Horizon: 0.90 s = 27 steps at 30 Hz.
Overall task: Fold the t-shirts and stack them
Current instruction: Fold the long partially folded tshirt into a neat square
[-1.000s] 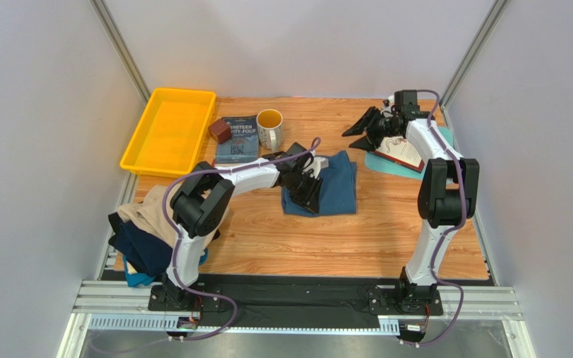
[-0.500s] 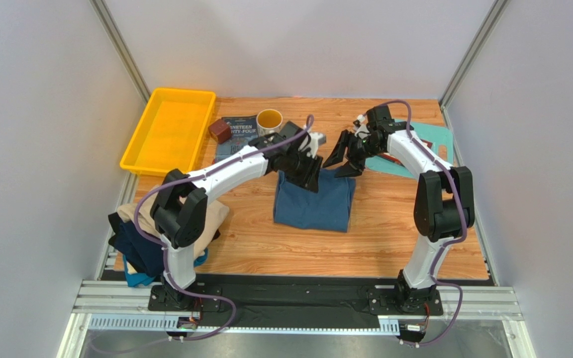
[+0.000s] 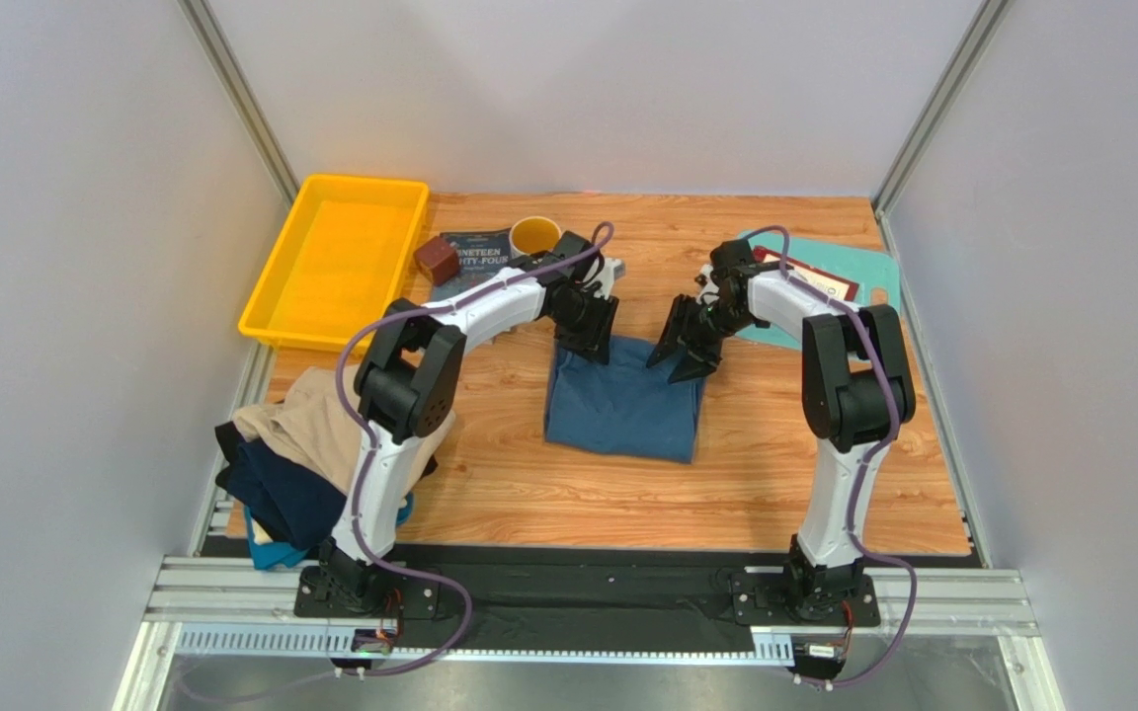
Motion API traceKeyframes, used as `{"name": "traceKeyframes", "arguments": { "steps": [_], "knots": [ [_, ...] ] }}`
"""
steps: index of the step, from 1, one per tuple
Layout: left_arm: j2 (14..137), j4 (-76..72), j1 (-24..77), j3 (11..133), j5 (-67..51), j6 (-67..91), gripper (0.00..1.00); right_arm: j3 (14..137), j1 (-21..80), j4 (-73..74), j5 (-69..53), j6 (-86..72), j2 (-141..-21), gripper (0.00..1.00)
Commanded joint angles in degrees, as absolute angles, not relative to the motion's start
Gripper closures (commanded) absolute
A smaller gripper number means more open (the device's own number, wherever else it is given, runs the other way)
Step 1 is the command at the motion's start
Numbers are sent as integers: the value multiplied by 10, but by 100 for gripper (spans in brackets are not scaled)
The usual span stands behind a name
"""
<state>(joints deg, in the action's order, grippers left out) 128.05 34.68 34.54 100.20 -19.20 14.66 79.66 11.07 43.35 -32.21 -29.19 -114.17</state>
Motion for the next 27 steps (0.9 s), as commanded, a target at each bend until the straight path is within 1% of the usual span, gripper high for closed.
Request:
{"name": "traceKeyframes", "arguments": {
  "steps": [1, 5, 9, 12, 17, 19, 24, 27],
  "knots": [
    [1265, 342, 352, 970, -172, 142, 59, 794, 110, 413, -283, -266, -1163, 48],
    [1236, 323, 341, 912, -151, 153, 59, 769, 108, 422, -270, -261, -1163, 50],
    [1202, 309, 315, 852, -150, 153, 59, 742, 106, 425, -258, -253, -1139, 50],
    [1174, 308, 301, 831, -143, 142, 58, 737, 102, 432, -264, -250, -1136, 48],
    [1166, 334, 287, 841, -146, 129, 55, 737, 101, 451, -264, -242, -1130, 47],
    [1163, 366, 285, 860, -137, 130, 54, 747, 101, 467, -272, -237, -1127, 47],
    [1093, 381, 271, 834, -134, 145, 43, 786, 101, 491, -279, -231, -1113, 44],
    [1061, 395, 258, 814, -162, 150, 41, 803, 101, 503, -293, -229, -1120, 43]
  ]
}}
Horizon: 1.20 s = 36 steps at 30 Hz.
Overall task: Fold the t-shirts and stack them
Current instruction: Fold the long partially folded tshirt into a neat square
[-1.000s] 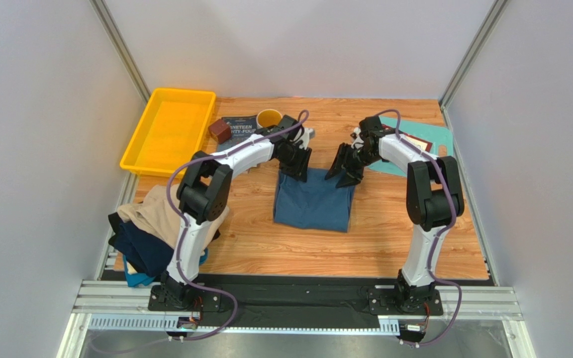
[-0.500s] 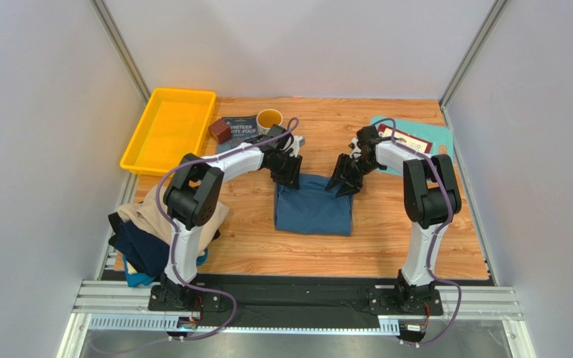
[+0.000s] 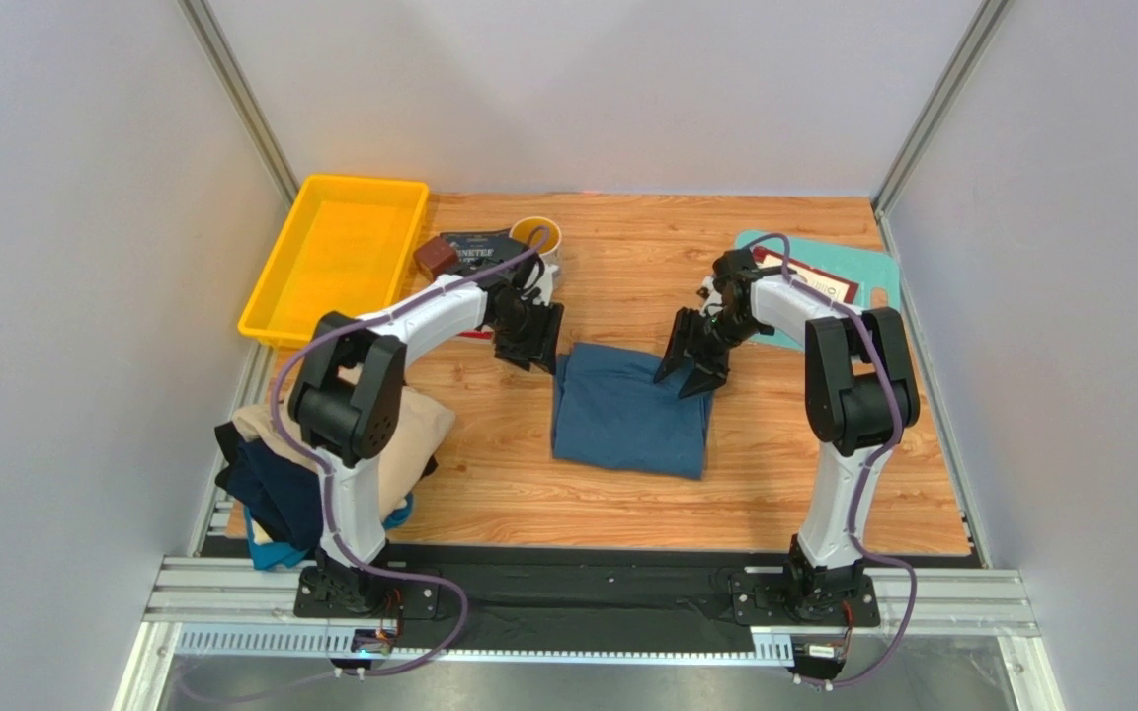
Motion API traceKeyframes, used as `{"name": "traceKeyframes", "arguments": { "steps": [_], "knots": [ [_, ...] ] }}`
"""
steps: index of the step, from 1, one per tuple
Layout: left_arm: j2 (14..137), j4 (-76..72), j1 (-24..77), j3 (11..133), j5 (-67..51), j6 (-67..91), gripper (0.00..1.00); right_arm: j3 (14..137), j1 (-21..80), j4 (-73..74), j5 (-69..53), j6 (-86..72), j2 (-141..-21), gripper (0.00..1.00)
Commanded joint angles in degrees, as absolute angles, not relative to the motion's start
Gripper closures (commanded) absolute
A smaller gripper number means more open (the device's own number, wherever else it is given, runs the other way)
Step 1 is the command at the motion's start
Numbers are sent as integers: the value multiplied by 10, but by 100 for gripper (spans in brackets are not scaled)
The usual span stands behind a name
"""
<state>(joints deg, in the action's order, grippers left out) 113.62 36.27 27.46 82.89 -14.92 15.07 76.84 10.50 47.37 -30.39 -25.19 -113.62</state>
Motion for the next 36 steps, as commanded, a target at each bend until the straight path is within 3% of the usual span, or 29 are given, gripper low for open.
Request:
{"name": "traceKeyframes", "arguments": {
  "steps": [1, 9, 18, 26, 36],
  "knots": [
    [1052, 396, 255, 805, -173, 153, 40, 805, 101, 504, -296, -229, -1122, 43],
    [1042, 313, 232, 698, -375, 196, 37, 820, 115, 522, -311, -215, -1157, 41],
    [1092, 195, 232, 624, -447, 266, 36, 794, 126, 514, -308, -221, -1173, 42],
    [1101, 128, 232, 589, -453, 309, 36, 790, 126, 521, -299, -213, -1177, 42],
    [1165, 136, 248, 635, -437, 297, 37, 788, 126, 520, -294, -214, -1183, 43]
  ]
}}
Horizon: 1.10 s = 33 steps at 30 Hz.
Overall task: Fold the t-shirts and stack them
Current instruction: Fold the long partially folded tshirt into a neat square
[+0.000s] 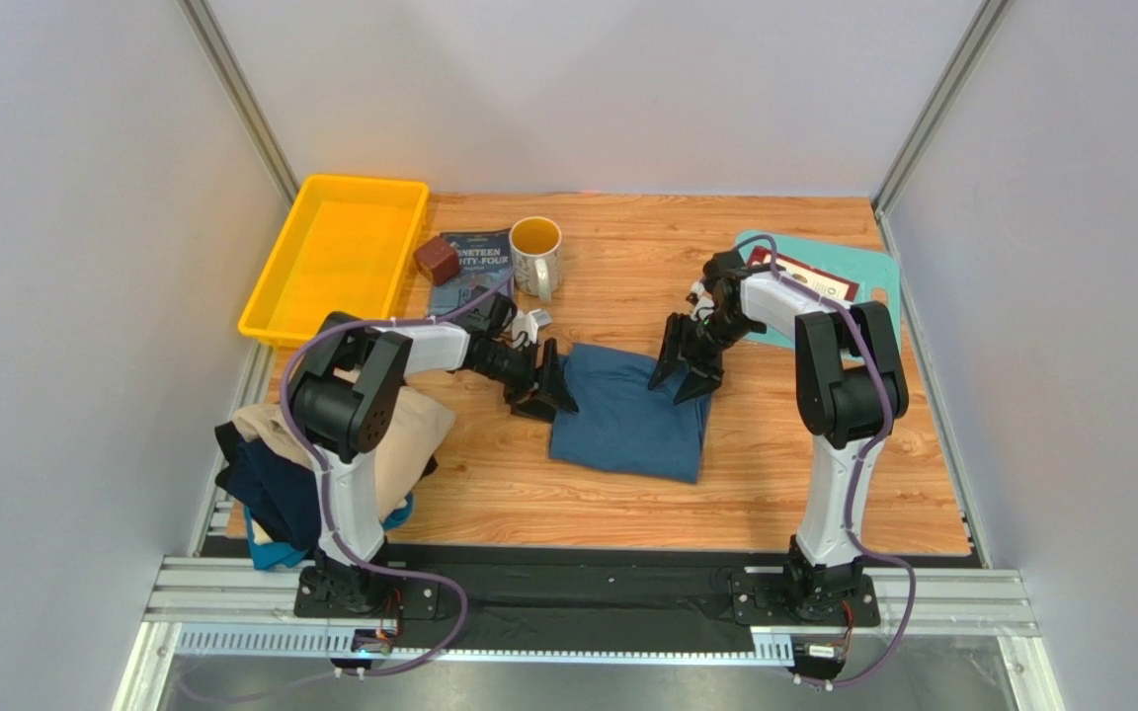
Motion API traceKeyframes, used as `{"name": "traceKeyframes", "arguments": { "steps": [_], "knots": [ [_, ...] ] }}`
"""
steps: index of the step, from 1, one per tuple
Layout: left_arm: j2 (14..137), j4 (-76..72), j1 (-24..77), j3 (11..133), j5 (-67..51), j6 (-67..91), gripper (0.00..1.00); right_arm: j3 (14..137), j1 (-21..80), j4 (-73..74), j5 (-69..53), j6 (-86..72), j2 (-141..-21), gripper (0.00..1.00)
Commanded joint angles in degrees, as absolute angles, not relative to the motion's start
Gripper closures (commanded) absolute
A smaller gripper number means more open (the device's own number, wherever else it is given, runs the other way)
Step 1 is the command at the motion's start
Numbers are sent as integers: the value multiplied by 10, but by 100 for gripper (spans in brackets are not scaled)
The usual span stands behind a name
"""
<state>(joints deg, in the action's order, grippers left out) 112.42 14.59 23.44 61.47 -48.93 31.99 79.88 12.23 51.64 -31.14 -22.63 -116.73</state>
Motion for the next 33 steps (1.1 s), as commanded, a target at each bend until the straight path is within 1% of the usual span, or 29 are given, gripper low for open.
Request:
{"name": "traceKeyframes", "arguments": {
  "steps": [1, 12, 13, 15, 16, 18, 19, 21, 22, 24, 29, 33],
  "knots": [
    [1171, 140, 256, 644, -434, 295, 37, 788, 126, 520, -293, -214, -1184, 43],
    [1195, 148, 276, 663, -416, 287, 39, 794, 127, 519, -293, -220, -1192, 43],
    [1197, 151, 276, 664, -416, 286, 41, 795, 127, 519, -293, -219, -1192, 43],
    [1200, 153, 277, 665, -415, 285, 45, 795, 127, 519, -293, -220, -1194, 43],
    [1199, 154, 277, 665, -415, 284, 53, 794, 127, 519, -292, -220, -1193, 43],
    [1194, 156, 277, 663, -410, 282, 63, 793, 127, 519, -292, -219, -1194, 43],
    [1192, 154, 277, 662, -410, 281, 72, 793, 126, 518, -293, -220, -1194, 43],
    [1190, 154, 277, 662, -409, 280, 80, 788, 127, 516, -294, -220, -1194, 43],
    [1190, 154, 277, 662, -410, 280, 88, 788, 127, 515, -294, -220, -1194, 43],
    [1189, 154, 278, 662, -410, 279, 100, 785, 127, 513, -299, -220, -1192, 43],
    [1148, 163, 278, 650, -387, 272, 100, 780, 127, 522, -306, -212, -1166, 39],
    [1103, 199, 278, 650, -360, 255, 100, 787, 125, 543, -296, -212, -1120, 37]
  ]
}}
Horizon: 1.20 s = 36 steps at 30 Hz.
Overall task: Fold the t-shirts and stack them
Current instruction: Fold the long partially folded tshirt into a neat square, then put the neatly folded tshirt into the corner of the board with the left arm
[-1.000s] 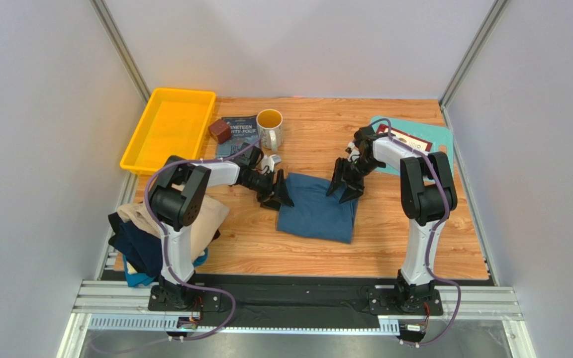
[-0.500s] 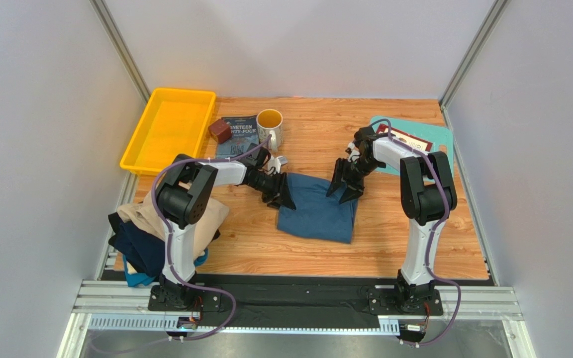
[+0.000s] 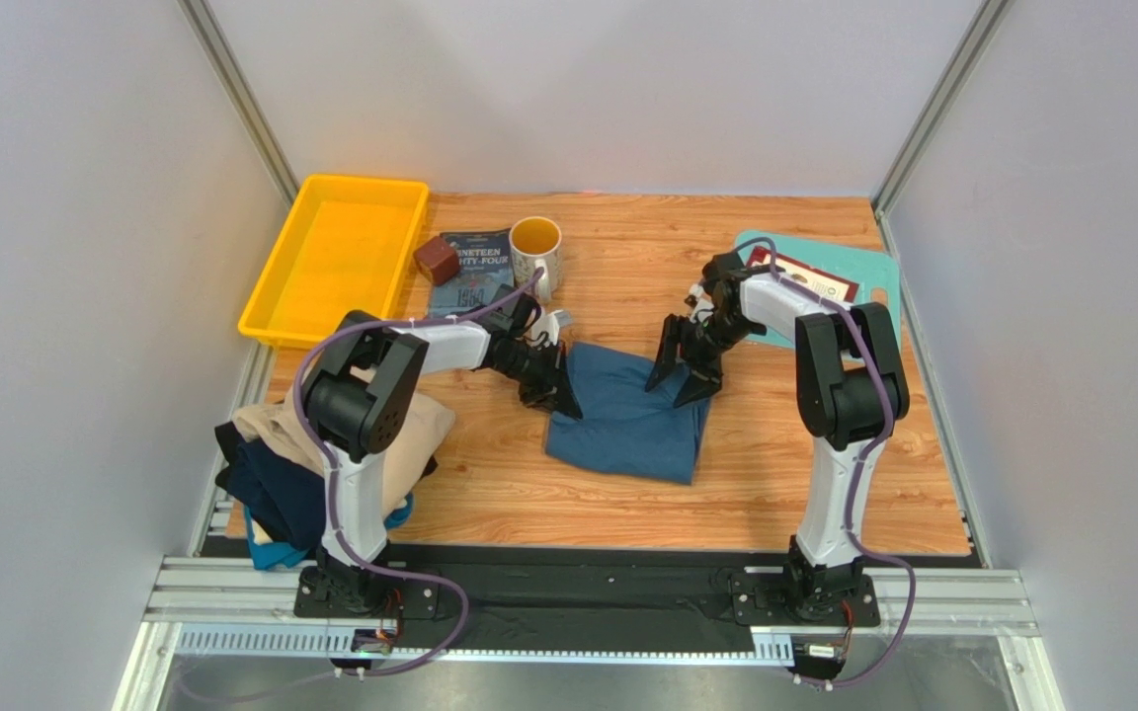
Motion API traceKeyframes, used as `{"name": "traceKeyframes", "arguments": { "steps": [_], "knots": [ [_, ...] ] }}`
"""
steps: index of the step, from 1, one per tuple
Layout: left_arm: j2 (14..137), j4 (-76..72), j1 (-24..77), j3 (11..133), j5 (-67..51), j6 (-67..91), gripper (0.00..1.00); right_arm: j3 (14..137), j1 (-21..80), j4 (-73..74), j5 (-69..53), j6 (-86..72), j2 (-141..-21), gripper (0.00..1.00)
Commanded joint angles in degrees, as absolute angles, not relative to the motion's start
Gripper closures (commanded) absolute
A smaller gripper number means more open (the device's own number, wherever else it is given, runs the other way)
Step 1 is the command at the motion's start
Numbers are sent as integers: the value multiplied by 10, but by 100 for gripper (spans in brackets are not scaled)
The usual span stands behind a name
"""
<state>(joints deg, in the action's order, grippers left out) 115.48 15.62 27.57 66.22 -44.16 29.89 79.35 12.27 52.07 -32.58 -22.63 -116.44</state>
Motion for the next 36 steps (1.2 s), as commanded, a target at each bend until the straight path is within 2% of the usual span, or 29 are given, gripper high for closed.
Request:
{"name": "traceKeyframes", "arguments": {
  "steps": [1, 11, 15, 25, 29, 36],
  "knots": [
    [1093, 213, 277, 649, -353, 249, 100, 790, 122, 551, -294, -214, -1098, 37],
    [957, 289, 243, 602, -286, 236, 100, 773, 65, 586, -280, -228, -949, 36],
    [901, 352, 242, 599, -238, 227, 100, 760, 55, 592, -276, -224, -925, 36],
    [766, 459, 197, 580, -114, 235, 100, 732, 53, 582, -286, -218, -931, 37],
    [729, 468, 141, 575, -102, 255, 100, 688, 54, 559, -295, -229, -913, 37],
    [702, 556, 108, 668, -41, 247, 100, 642, 52, 546, -297, -227, -916, 38]
  ]
}}
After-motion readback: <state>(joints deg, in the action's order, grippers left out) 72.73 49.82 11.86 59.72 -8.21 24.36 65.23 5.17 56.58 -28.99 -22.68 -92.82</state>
